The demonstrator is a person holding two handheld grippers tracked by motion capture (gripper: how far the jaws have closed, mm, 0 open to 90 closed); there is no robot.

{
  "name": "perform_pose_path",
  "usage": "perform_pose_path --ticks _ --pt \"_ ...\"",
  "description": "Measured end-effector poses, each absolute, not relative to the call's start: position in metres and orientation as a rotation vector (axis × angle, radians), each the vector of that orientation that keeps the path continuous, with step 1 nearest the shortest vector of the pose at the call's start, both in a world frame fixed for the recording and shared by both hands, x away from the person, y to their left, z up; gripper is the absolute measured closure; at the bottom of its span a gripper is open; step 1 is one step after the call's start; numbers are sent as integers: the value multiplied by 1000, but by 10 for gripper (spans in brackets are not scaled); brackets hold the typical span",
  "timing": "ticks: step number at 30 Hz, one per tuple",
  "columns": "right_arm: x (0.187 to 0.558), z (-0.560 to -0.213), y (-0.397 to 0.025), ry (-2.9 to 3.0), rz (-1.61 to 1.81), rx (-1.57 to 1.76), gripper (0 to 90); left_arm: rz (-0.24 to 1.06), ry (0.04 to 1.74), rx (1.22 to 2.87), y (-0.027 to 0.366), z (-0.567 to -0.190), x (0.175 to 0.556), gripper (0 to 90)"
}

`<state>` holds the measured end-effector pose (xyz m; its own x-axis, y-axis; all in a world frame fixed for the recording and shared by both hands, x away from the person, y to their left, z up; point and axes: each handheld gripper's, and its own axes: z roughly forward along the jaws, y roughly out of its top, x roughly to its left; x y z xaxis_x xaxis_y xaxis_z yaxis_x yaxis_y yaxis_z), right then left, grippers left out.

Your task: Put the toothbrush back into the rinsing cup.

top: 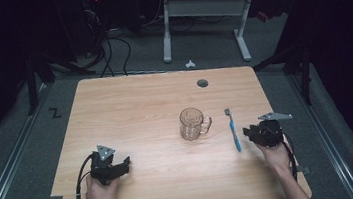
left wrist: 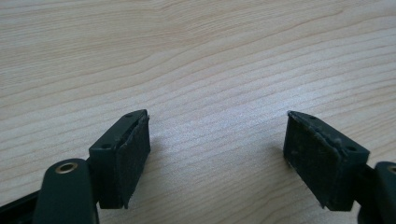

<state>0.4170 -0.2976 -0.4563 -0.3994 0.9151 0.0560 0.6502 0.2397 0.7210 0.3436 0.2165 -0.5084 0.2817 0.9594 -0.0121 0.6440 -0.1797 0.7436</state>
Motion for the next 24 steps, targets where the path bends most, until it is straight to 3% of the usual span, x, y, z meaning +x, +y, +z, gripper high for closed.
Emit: perform_pose_path --ticks 24 --pt "458 -435 -272 2248 835 1393 642 627 1435 1910 216 -509 344 233"
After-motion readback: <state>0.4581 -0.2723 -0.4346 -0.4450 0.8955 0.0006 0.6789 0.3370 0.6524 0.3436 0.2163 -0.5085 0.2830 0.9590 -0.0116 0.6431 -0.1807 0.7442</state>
